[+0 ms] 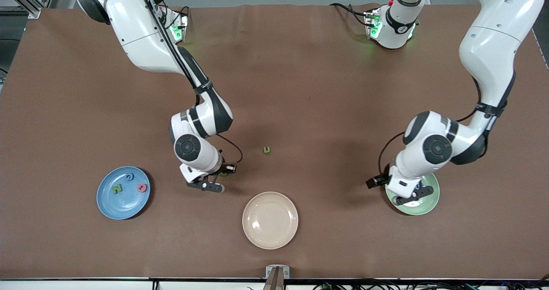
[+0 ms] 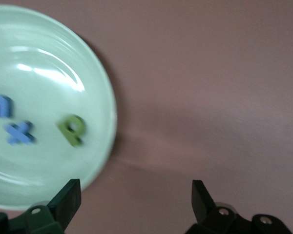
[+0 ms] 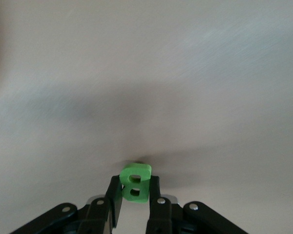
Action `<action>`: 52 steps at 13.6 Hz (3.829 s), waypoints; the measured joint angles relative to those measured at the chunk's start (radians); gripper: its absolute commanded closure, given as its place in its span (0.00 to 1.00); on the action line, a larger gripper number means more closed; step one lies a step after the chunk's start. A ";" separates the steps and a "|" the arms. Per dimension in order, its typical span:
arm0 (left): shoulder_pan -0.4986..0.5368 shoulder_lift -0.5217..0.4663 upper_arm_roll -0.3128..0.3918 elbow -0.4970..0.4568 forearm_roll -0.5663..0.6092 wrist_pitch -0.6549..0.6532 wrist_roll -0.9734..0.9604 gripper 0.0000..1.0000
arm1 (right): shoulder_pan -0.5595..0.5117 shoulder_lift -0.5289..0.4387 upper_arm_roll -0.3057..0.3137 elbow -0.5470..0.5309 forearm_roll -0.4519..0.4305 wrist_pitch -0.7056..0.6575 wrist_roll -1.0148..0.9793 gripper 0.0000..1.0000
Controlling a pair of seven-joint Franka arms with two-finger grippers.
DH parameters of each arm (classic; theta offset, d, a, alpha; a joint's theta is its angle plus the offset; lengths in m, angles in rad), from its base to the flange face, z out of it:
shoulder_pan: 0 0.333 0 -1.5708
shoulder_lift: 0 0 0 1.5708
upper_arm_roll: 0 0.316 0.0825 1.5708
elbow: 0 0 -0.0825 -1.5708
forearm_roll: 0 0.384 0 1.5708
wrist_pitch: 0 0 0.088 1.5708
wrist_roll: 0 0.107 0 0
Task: Sort uppercase to blue plate, lowercase to green plate
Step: 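Place the B on the blue plate while the left grasps n, then carry the n toward the green plate while the right arm rests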
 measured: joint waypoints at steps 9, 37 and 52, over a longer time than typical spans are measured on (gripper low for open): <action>-0.402 0.038 0.068 0.121 0.000 -0.002 -0.330 0.12 | -0.169 -0.020 -0.145 0.121 -0.007 -0.185 -0.430 0.98; -0.852 0.250 0.296 0.366 -0.001 0.050 -0.401 0.78 | -0.377 -0.540 -0.154 0.150 -0.044 -0.591 -0.846 0.00; -0.638 0.130 0.320 0.387 0.002 -0.132 -0.200 0.92 | -0.427 -0.694 -0.080 0.050 -0.139 -0.678 -0.819 0.00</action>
